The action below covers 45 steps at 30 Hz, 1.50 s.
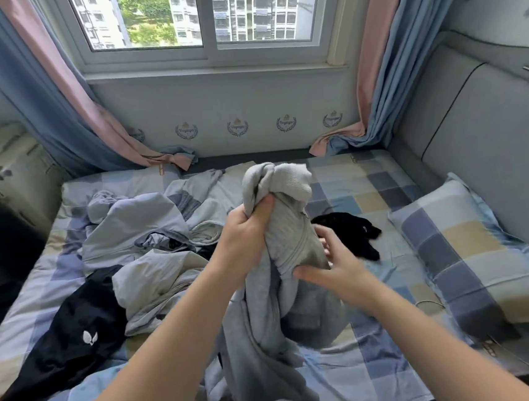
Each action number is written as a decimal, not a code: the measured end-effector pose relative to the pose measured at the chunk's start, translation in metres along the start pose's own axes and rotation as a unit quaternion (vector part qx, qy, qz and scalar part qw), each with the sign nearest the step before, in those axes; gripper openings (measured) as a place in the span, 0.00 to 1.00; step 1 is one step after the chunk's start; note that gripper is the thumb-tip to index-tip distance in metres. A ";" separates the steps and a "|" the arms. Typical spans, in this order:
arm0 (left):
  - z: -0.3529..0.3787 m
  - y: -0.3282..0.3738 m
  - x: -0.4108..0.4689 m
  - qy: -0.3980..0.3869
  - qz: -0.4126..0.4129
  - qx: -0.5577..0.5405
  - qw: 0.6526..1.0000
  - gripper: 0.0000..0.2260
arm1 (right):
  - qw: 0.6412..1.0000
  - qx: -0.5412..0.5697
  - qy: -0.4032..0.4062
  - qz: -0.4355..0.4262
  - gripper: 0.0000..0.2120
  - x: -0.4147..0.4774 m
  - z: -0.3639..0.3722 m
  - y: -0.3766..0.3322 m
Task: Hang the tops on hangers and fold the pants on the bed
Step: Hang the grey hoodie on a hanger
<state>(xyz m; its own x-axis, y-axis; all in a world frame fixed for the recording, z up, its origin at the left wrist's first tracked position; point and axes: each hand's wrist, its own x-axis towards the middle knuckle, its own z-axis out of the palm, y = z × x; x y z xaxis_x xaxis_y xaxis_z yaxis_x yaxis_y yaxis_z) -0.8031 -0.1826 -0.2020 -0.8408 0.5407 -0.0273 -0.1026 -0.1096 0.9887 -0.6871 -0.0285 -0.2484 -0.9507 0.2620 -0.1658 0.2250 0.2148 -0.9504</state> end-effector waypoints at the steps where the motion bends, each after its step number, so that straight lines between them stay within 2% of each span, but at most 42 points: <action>1: -0.001 0.001 0.000 -0.002 -0.006 -0.007 1.000 0.11 | 1.000 0.019 0.011 0.000 0.33 -0.001 0.004 0.002; 3: -0.003 0.002 0.001 -0.006 -0.018 -0.016 1.000 0.11 | 0.998 0.050 0.029 -0.019 0.19 -0.001 0.008 0.000; 6: -0.009 -0.001 0.003 -0.002 -0.039 -0.030 0.999 0.11 | 0.993 0.091 0.048 -0.054 0.11 0.000 0.003 -0.009; 10: -0.023 -0.017 0.010 0.061 -0.037 0.009 0.997 0.10 | 0.993 0.056 0.071 -0.078 0.08 0.001 -0.018 -0.031; 13: -0.032 -0.034 0.015 0.141 -0.050 0.105 0.983 0.11 | 0.987 0.045 0.114 -0.102 0.05 0.003 -0.035 -0.052; 15: -0.035 -0.047 0.015 0.163 -0.070 0.161 0.971 0.17 | 0.982 0.056 0.148 -0.100 0.07 0.006 -0.041 -0.062; 17: -0.034 -0.058 0.012 0.165 -0.045 0.223 0.960 0.24 | 0.979 0.074 0.168 -0.090 0.08 0.010 -0.044 -0.068; 19: -0.026 -0.058 0.005 0.137 -0.002 0.242 0.961 0.22 | 0.978 0.073 0.176 -0.083 0.06 0.014 -0.041 -0.073; 22: -0.006 -0.054 -0.005 0.014 0.016 0.226 0.974 0.14 | 0.977 0.092 0.176 -0.077 0.07 0.017 -0.034 -0.080; 23: -0.002 -0.057 -0.008 -0.028 0.016 0.232 0.972 0.16 | 0.977 0.098 0.174 -0.079 0.08 0.016 -0.031 -0.083; 25: 0.006 -0.068 -0.010 -0.080 0.015 0.249 0.965 0.28 | 0.977 0.118 0.160 -0.077 0.09 0.013 -0.027 -0.089; 27: 0.011 -0.077 -0.011 -0.102 -0.002 0.246 0.964 0.35 | 0.977 0.153 0.132 -0.072 0.10 0.007 -0.024 -0.095; 29: 0.015 -0.080 -0.012 -0.114 -0.004 0.245 0.963 0.38 | 0.974 0.194 0.098 -0.070 0.11 0.002 -0.023 -0.100; 31: 0.019 -0.083 -0.011 -0.125 0.009 0.254 0.959 0.36 | 0.969 0.228 0.072 -0.071 0.11 -0.003 -0.025 -0.104; 33: 0.023 -0.083 -0.011 -0.142 0.018 0.263 0.954 0.29 | 0.963 0.254 0.055 -0.070 0.11 -0.006 -0.028 -0.107; 36: 0.028 -0.083 -0.012 -0.156 0.016 0.251 0.955 0.19 | 0.962 0.261 0.042 -0.070 0.13 -0.007 -0.033 -0.108; 38: 0.029 -0.082 -0.012 -0.161 0.013 0.258 0.952 0.17 | 0.964 0.249 0.052 -0.072 0.13 -0.007 -0.038 -0.108; 41: 0.022 -0.082 -0.011 -0.137 0.012 0.256 0.957 0.20 | 0.974 0.189 0.091 -0.084 0.11 -0.002 -0.047 -0.106; 45: 0.009 -0.078 -0.005 -0.059 -0.031 0.175 0.982 0.07 | 0.979 0.117 0.148 -0.077 0.08 0.014 -0.062 -0.094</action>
<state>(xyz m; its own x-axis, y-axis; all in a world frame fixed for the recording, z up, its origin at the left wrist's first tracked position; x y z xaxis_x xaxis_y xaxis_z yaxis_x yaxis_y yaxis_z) -0.7858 -0.1693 -0.2779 -0.7697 0.6317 -0.0916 0.0549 0.2085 0.9765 -0.7081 0.0132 -0.1451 -0.8583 0.5121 0.0340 -0.0036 0.0603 -0.9982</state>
